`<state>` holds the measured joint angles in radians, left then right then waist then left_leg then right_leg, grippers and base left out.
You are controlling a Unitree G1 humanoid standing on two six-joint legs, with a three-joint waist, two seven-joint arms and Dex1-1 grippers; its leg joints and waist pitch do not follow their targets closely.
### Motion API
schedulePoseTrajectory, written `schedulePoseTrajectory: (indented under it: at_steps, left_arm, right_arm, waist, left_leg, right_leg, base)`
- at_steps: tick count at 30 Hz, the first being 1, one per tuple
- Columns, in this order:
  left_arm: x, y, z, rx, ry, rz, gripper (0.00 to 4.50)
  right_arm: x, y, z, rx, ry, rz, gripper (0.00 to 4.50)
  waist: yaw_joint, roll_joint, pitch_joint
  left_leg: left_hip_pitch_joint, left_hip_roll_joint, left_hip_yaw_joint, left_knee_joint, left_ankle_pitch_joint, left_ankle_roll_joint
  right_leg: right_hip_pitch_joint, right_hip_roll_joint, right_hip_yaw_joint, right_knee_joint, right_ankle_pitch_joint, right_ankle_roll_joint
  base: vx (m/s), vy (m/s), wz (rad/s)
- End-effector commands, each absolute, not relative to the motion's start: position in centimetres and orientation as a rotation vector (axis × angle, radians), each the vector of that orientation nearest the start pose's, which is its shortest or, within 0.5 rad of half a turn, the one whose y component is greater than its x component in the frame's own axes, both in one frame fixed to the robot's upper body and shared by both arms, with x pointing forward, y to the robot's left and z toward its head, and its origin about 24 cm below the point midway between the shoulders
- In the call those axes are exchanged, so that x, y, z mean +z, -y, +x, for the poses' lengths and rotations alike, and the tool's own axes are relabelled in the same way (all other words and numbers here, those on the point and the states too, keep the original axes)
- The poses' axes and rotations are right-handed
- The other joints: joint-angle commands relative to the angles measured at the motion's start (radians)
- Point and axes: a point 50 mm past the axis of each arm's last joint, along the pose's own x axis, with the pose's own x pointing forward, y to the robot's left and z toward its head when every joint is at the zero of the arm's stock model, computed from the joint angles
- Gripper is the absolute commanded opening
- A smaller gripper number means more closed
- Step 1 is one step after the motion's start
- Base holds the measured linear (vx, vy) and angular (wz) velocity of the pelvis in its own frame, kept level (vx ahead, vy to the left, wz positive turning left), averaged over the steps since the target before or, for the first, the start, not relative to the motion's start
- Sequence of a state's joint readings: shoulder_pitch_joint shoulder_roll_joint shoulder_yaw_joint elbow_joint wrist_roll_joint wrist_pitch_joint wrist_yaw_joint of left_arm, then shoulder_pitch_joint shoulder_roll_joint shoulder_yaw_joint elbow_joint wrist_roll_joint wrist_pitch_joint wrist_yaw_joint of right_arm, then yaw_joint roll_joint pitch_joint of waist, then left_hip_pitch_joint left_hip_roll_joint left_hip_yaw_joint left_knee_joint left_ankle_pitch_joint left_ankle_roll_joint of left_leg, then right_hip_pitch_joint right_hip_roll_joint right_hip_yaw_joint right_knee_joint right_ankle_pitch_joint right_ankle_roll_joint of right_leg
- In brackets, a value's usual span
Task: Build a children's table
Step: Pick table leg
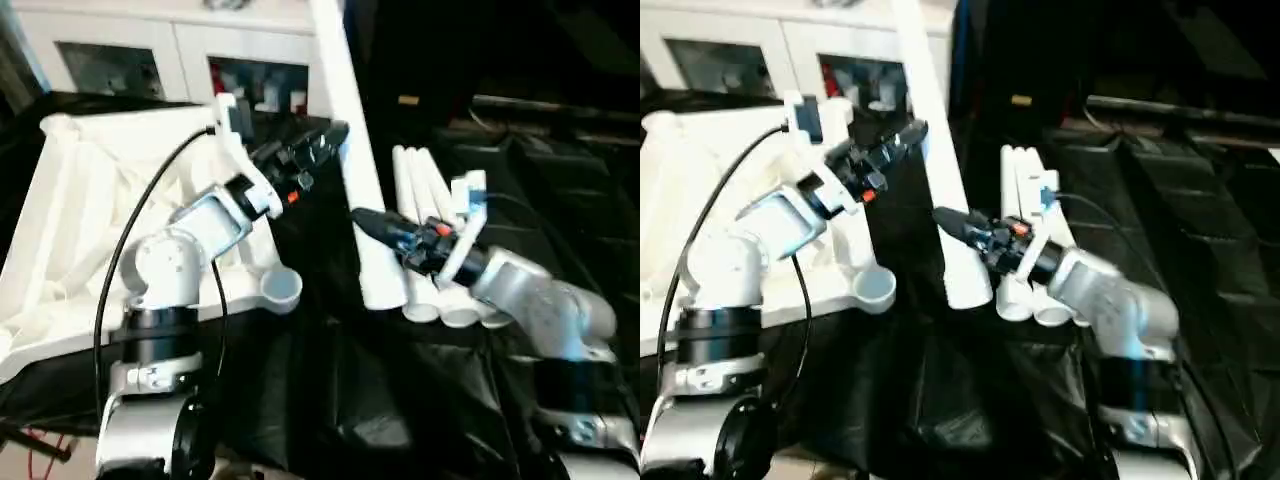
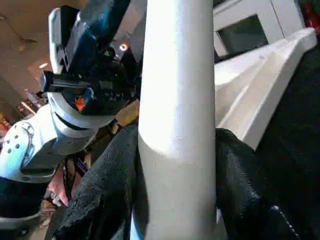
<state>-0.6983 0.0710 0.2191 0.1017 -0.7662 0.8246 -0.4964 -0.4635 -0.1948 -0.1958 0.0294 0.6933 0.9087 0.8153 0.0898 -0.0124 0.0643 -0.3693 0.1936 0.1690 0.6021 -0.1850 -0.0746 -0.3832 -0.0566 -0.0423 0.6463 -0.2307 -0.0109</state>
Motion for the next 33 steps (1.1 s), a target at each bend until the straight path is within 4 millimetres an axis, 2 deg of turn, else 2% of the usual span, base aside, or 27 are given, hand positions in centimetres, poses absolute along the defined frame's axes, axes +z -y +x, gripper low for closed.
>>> schedulePoseTrajectory:
  at_steps: [1,3,9,16,19,20,21,23,25,27,29,33]
  left_arm:
    - [17.3,-8.3,33.2,-0.955,-0.141,-0.618,1.92]
    - [17.2,-8.3,33.4,-0.935,-0.152,-0.625,1.92]
    - [17.3,-8.6,33.7,-0.874,-0.172,-0.610,1.36]
    - [17.7,-8.3,33.2,-0.901,-0.162,-0.624,0.72]
    - [17.6,-8.3,33.2,-0.892,-0.158,-0.624,0.69]
    - [17.6,-8.3,33.2,-0.904,-0.167,-0.647,1.01]
    - [17.7,-8.2,33.0,-0.938,-0.168,-0.679,1.07]
    - [17.8,-8.1,32.9,-0.941,-0.168,-0.681,1.09]
    - [17.8,-8.1,32.9,-0.940,-0.167,-0.677,1.49]
    - [17.7,-8.1,32.9,-0.942,-0.166,-0.680,1.50]
    - [17.7,-8.0,32.8,-0.959,-0.173,-0.687,1.83]
    - [17.5,-7.9,32.6,-0.965,-0.188,-0.674,2.12]
  right_arm:
    - [13.6,12.4,29.4,1.126,-0.190,0.599,1.84]
    - [13.6,12.3,29.4,1.118,-0.193,0.580,1.83]
    - [13.7,12.1,29.7,1.060,-0.202,0.498,1.83]
    - [13.9,11.5,29.9,1.044,-0.202,0.432,1.83]
    - [14.2,11.3,30.0,1.049,-0.191,0.430,1.83]
    - [14.3,11.3,30.0,1.048,-0.188,0.427,1.83]
    - [14.4,11.3,30.1,1.045,-0.184,0.422,1.83]
    - [14.5,11.3,30.1,1.045,-0.181,0.420,1.83]
    - [14.5,11.3,30.1,1.048,-0.178,0.419,1.83]
    - [14.6,11.3,30.0,1.053,-0.177,0.416,1.83]
    - [14.6,11.3,29.9,1.057,-0.177,0.414,1.83]
    - [14.6,11.2,29.7,1.062,-0.178,0.410,1.83]
  waist:
    - [0.001,0.010,-0.072]
    - [0.001,0.012,-0.074]
    - [0.001,0.012,-0.076]
    - [0.000,0.006,-0.073]
    - [0.001,0.006,-0.071]
    - [0.000,0.007,-0.072]
    - [-0.001,0.004,-0.072]
    - [-0.001,0.005,-0.071]
    - [0.000,0.007,-0.072]
    - [-0.001,0.007,-0.071]
    - [0.000,0.010,-0.072]
    - [-0.001,0.012,-0.071]
  left_leg:
    - [0.010,0.026,-0.007,-0.063,-0.102,-0.002]
    - [0.008,0.026,-0.008,-0.062,-0.087,-0.007]
    - [0.007,0.025,-0.009,-0.061,-0.067,-0.011]
    - [0.008,0.025,-0.007,-0.063,-0.082,-0.009]
    - [0.008,0.025,-0.007,-0.064,-0.087,-0.008]
    - [0.008,0.026,-0.007,-0.063,-0.085,-0.009]
    - [0.008,0.025,-0.006,-0.064,-0.083,-0.010]
    - [0.007,0.025,-0.006,-0.064,-0.083,-0.009]
    - [0.007,0.025,-0.006,-0.063,-0.081,-0.007]
    - [0.007,0.025,-0.006,-0.064,-0.084,-0.008]
    - [0.007,0.025,-0.007,-0.063,-0.081,-0.009]
    - [0.008,0.026,-0.008,-0.064,-0.085,-0.009]
  right_leg:
    - [0.057,-0.067,0.044,-0.085,-0.016,-0.217]
    - [0.058,-0.068,0.043,-0.083,-0.002,-0.216]
    - [0.058,-0.067,0.043,-0.078,0.046,-0.217]
    - [0.056,-0.068,0.044,-0.082,0.015,-0.212]
    - [0.056,-0.069,0.045,-0.084,-0.006,-0.207]
    - [0.055,-0.069,0.044,-0.084,-0.005,-0.207]
    - [0.055,-0.068,0.044,-0.083,-0.002,-0.208]
    - [0.054,-0.067,0.044,-0.083,0.000,-0.209]
    - [0.055,-0.068,0.045,-0.084,0.001,-0.207]
    - [0.055,-0.068,0.045,-0.085,-0.002,-0.204]
    - [0.055,-0.068,0.045,-0.084,0.006,-0.205]
    - [0.055,-0.067,0.044,-0.083,0.014,-0.204]
  base:
    - [0.000,0.000,0.00]
    - [0.000,0.000,0.00]
    - [0.000,0.000,0.00]
    - [0.000,0.000,0.00]
    - [0.000,0.000,0.00]
    - [0.000,0.000,0.00]
    - [0.000,0.000,0.00]
    - [0.000,0.000,0.00]
    - [0.000,0.000,0.00]
    - [0.000,0.000,0.00]
    - [0.000,0.000,0.00]
    - [0.000,0.000,0.00]
